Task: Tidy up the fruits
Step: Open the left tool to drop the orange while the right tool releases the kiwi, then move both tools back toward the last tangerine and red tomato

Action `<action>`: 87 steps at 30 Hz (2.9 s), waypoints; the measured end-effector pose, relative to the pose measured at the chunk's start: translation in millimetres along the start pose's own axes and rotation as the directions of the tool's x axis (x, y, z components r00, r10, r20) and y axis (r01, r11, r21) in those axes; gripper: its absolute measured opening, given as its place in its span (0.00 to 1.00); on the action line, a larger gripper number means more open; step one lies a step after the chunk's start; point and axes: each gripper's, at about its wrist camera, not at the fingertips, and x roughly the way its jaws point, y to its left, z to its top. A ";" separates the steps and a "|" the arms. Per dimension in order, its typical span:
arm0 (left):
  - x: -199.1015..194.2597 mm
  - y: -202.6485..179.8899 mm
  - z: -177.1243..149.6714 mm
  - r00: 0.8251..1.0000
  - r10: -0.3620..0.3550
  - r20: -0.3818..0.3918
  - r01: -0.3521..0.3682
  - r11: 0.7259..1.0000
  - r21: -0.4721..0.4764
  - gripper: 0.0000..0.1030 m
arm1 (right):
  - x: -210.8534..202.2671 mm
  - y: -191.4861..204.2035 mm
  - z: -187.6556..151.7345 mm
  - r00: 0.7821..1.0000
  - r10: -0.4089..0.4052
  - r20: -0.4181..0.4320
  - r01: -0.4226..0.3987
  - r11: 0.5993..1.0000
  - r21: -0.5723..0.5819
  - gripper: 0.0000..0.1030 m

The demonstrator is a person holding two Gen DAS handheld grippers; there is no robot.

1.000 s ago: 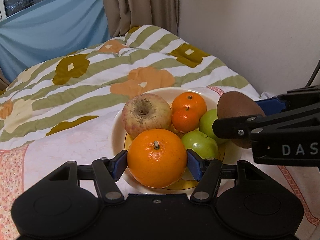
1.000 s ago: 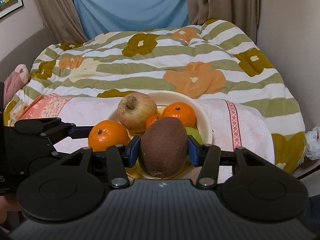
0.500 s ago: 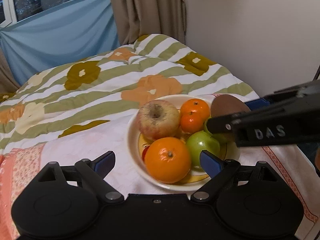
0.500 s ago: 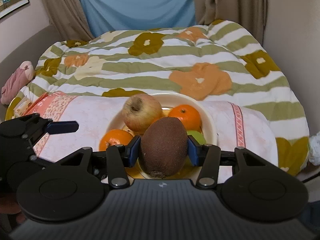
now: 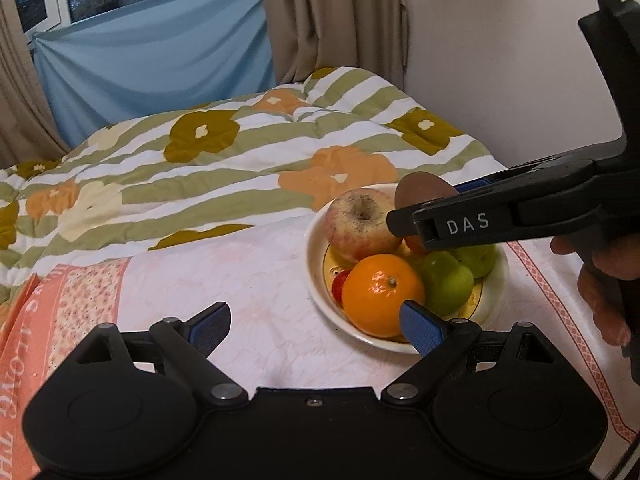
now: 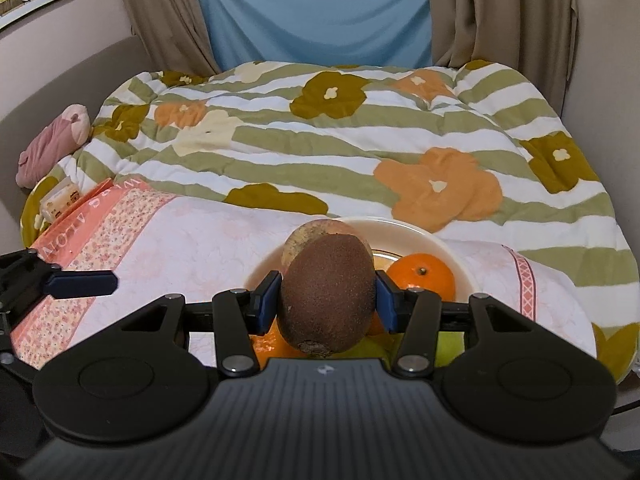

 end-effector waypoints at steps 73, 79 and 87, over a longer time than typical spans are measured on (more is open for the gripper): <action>-0.2 25.7 -76.1 0.912 -0.408 -0.044 0.384 0.810 0.444 0.81 | -73.3 104.1 -133.8 0.926 -0.369 -0.079 0.373 0.860 0.349 0.95; 25.2 19.4 -77.8 0.900 -0.424 -0.100 0.420 0.788 0.450 0.63 | -53.4 95.1 -137.8 0.924 -0.365 -0.112 0.381 0.854 0.354 0.92; 36.0 18.8 -76.5 0.879 -0.464 -0.112 0.461 0.764 0.452 0.48 | -37.3 90.5 -135.4 0.929 -0.341 -0.146 0.370 0.843 0.391 0.75</action>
